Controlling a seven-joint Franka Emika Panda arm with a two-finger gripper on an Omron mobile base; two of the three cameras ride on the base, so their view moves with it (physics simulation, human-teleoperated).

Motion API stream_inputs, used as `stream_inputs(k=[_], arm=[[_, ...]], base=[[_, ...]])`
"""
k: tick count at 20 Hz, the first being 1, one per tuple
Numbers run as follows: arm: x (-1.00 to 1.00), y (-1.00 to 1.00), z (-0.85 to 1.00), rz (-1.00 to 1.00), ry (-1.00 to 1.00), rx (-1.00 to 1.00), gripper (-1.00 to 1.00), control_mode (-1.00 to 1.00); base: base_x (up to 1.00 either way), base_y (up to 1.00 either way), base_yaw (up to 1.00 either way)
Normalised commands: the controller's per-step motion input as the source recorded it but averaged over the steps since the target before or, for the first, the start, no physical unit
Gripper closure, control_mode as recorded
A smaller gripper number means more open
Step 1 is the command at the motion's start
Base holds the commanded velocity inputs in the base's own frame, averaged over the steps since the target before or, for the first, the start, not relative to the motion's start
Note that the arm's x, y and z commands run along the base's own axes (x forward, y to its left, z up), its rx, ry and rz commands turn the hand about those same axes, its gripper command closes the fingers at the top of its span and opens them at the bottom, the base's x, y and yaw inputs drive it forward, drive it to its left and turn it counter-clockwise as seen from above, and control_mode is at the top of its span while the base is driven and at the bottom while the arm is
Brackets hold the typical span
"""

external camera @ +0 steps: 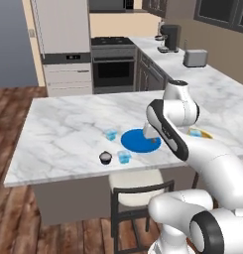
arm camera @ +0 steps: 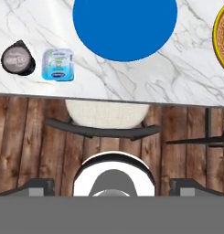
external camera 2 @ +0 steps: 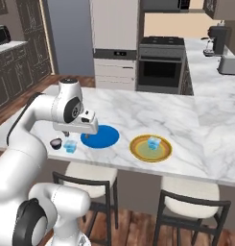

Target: Place two yogurt containers on each plate.

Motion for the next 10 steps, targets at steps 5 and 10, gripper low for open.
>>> stream_inputs(k=[5, 10], arm=[[0.0, 0.0, 0.0, 0.0, 0.0, 0.0, -1.0, 1.0], [0.0, 0.0, 0.0, 0.0, 0.0, 0.0, -1.0, 1.0]], base=[[0.49, 0.0, 0.0], [0.47, 0.0, 0.0]])
